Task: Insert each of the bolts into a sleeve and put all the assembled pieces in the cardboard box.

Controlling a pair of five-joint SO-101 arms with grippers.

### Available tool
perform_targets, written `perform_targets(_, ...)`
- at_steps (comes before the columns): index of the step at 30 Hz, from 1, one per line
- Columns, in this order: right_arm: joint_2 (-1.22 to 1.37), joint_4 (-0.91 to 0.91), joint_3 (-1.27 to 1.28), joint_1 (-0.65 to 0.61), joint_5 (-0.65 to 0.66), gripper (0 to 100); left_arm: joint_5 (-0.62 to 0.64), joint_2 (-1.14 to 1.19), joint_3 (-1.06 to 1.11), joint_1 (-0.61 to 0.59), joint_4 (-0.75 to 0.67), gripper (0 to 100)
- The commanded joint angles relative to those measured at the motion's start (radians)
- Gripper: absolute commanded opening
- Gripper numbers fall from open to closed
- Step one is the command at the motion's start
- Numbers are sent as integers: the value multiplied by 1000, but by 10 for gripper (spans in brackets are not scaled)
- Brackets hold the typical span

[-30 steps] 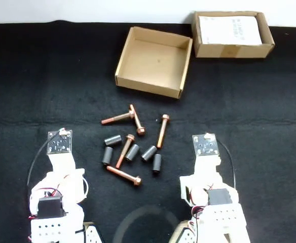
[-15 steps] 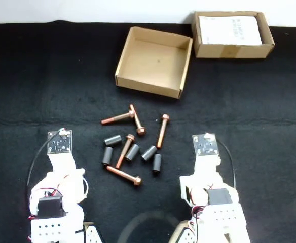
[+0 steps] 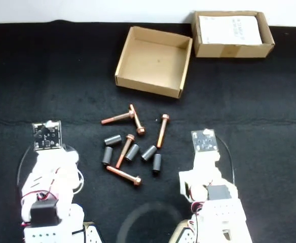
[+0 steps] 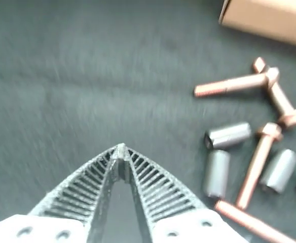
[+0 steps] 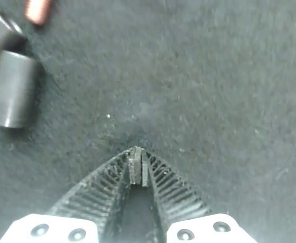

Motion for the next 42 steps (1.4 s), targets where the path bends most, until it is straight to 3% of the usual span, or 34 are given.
perform_targets(1, 13, -13, -119, 8, 12, 9, -8, -10, -130, -15, -17, 11)
perform_targets(5, 13, -2, -217, 8, 12, 9, -8, -10, -242, -13, 117, 27)
perform_targets(11, 18, 193, -424, 2, 12, 9, -57, -10, -392, -13, 434, 182)
perform_targets(15, 22, 343, -588, 2, 12, 9, -60, -5, -415, -13, 430, 173)
perform_targets(19, 36, 449, -725, 2, 12, 9, -60, -2, -420, -13, 420, 14)
perform_targets(22, 133, 538, -834, 7, 8, 9, -58, 44, -417, -12, 381, 21)
perform_targets(27, 389, 707, -1076, 7, 6, 9, -57, 255, -476, -8, 327, 9)
perform_targets(33, 648, 845, -1326, 2, 6, 8, -55, 605, -651, -7, 413, 9)
perform_targets(42, 832, 903, -1409, -110, -61, 9, -55, 1033, -765, -5, 525, 9)
